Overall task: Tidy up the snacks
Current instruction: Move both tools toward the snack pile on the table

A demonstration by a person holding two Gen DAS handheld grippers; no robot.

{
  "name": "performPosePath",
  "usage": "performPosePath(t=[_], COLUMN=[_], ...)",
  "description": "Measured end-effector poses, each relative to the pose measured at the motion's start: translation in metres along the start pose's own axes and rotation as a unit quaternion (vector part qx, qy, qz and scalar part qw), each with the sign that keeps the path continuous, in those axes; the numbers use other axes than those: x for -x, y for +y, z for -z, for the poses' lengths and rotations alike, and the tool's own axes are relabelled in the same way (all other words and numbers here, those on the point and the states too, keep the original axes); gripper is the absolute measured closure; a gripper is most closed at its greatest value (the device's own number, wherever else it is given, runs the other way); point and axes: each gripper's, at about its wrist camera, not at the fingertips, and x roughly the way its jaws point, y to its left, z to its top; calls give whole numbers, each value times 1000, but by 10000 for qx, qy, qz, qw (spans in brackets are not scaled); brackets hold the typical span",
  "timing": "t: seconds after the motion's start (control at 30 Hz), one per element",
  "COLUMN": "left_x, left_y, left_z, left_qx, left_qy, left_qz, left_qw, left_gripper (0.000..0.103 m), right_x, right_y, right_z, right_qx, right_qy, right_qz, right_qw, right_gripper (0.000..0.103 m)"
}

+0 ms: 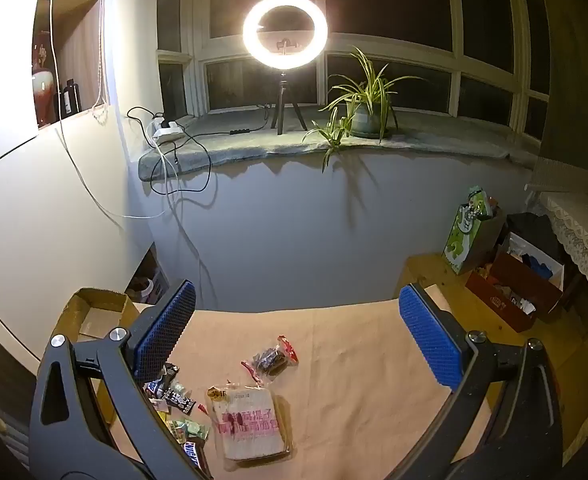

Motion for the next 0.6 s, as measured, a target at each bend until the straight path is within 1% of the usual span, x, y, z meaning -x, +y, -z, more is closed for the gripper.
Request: performPosePath(t=[0.37, 0.6], left_x=[-6, -4], left_y=[0, -2], left_z=[-4, 1], left_qx=[-40, -38], left_qy=[8, 6], left_qz=[8, 11], left_qw=[10000, 10000], left_gripper=[1, 1], right_x=[0, 1], right_y=[-2, 0], right_z=[0, 1], right_qx=[-13, 12], right_qy=[75, 94], right_qz=[3, -17], right_qw=[10000, 10000], right_gripper=[0, 0])
